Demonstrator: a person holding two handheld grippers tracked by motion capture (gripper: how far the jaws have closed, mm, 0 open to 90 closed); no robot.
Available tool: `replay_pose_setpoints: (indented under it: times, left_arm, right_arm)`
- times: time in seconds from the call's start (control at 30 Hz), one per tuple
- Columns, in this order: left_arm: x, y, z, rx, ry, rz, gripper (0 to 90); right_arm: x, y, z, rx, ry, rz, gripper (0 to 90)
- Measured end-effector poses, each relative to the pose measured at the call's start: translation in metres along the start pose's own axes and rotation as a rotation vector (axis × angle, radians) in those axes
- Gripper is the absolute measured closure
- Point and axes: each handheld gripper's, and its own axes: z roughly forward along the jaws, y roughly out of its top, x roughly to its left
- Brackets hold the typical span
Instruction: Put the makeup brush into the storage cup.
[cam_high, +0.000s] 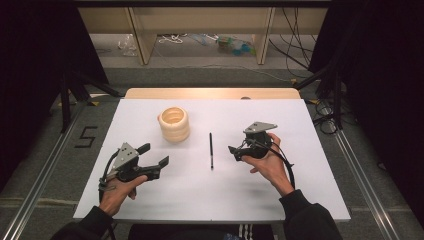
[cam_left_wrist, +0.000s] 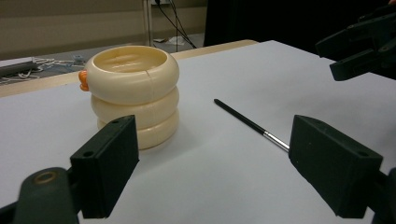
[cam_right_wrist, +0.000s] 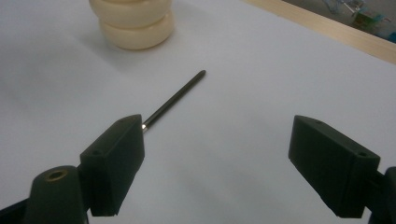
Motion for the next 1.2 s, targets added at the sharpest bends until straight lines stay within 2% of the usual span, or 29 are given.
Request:
replay_pose_setpoints:
  times: [0.1,0.37,0.43,0.5,0.6,0.67,0.7,0.77,0.8,0.9,1.13,1.2]
  left_arm:
    - [0.0,0.0,0.0,-0.003,-0.001,-0.002,15.8]
    - [0.0,0.0,0.0,-0.001,-0.003,-0.004,15.8]
    - [0.0,0.0,0.0,-0.006,-0.003,-0.007,15.8]
    - [0.0,0.0,0.0,-0.002,-0.003,-0.013,15.8]
    - [0.001,0.0,0.0,-0.002,0.002,-0.016,15.9]
    - [0.0,0.0,0.0,-0.002,0.002,-0.019,15.8]
    - [0.0,0.0,0.0,0.0,0.001,-0.01,15.8]
    - [0.0,0.0,0.001,0.0,0.0,-0.017,15.8]
    - [0.001,0.0,0.001,0.002,0.0,-0.006,15.8]
    - [0.001,0.0,0.001,0.004,0.001,-0.007,15.8]
    - [0.001,0.0,0.001,0.002,0.001,-0.004,15.8]
    - [0.001,0.0,0.001,0.005,0.001,-0.005,15.8]
  right_arm:
    - [0.001,0.008,0.008,0.037,0.007,-0.019,18.9]
    - [0.002,0.016,0.025,0.075,0.021,-0.03,18.6]
    - [0.004,0.021,0.031,0.099,0.031,-0.036,18.7]
    - [0.005,0.022,0.033,0.092,0.023,-0.038,18.6]
    - [0.007,0.027,0.042,0.129,0.033,-0.045,18.6]
    - [0.008,0.027,0.045,0.123,0.028,-0.043,18.6]
    - [0.008,0.029,0.048,0.151,0.039,-0.047,18.6]
    - [0.009,0.031,0.051,0.162,0.038,-0.054,18.6]
    - [0.009,0.032,0.052,0.162,0.038,-0.046,18.6]
    - [0.009,0.033,0.055,0.171,0.04,-0.052,19.0]
    - [0.013,0.039,0.071,0.196,0.044,-0.084,20.1]
    - [0.014,0.04,0.071,0.206,0.05,-0.071,20.0]
